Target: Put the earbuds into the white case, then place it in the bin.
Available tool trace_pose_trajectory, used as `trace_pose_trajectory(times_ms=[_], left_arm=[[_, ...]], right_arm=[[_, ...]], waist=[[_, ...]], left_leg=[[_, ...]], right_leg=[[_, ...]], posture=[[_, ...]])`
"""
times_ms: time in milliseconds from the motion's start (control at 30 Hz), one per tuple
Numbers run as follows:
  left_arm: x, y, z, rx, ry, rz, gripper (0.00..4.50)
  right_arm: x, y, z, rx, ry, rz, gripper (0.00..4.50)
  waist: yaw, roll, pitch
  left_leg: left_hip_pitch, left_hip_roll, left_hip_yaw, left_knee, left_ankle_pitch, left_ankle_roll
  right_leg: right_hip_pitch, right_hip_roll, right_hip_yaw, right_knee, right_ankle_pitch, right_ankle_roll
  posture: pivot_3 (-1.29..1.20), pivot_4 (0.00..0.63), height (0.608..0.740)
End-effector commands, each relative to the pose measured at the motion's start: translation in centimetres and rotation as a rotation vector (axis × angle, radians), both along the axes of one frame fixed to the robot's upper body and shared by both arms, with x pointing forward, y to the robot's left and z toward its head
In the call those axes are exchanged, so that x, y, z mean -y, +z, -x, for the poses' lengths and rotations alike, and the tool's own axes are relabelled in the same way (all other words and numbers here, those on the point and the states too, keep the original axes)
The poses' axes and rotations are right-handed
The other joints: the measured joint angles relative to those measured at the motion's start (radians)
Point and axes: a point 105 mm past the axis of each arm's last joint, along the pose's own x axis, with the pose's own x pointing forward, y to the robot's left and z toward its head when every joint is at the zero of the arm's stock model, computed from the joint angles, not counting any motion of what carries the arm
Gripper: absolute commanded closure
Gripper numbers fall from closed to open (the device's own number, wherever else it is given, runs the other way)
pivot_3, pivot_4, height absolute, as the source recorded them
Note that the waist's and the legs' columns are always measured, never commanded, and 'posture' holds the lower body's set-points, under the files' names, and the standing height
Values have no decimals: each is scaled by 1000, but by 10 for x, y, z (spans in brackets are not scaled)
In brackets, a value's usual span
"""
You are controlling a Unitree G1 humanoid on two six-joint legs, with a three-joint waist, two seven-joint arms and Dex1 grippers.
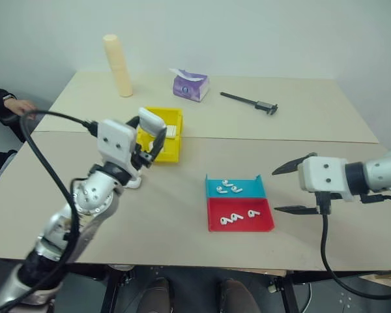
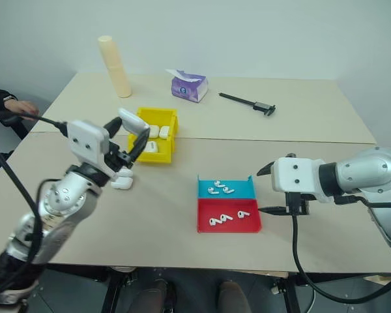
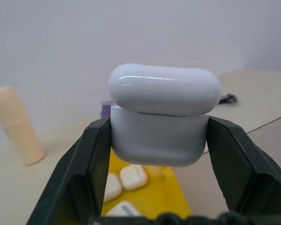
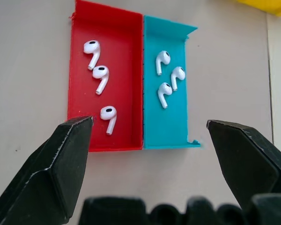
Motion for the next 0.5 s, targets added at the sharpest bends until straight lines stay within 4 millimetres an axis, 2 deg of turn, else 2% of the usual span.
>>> trace_pose_trajectory(times_ms=[33,133,300,500], left_arm=[[13,4,17,125,-185,22,1689],[19,-5,29,142,-333,93,1689],[25,-28,52,116,-582,64,1689],[22,-50,58,36,-683,36,1689]], right_arm=[[-15,11,10,49,86,42,0],[-27,13,19,39,150,47,0],[-33,8,18,-26,127,121,0],[-39,-2,18,-73,162,248,0]], waist=[[0,0,0],[-2,0,0],[-8,1,-1],[-13,2,-1]], left_leg=[[0,0,0,1,0,1],[-1,1,-1,3,-2,3],[0,2,-1,4,-2,3],[0,2,-5,4,-2,4]], right_leg=[[0,0,0,0,0,0],[0,0,0,0,0,1],[1,0,0,2,0,1],[-1,0,0,3,0,1]], posture=[[0,150,740],[0,150,740],[0,150,740],[0,150,740]])
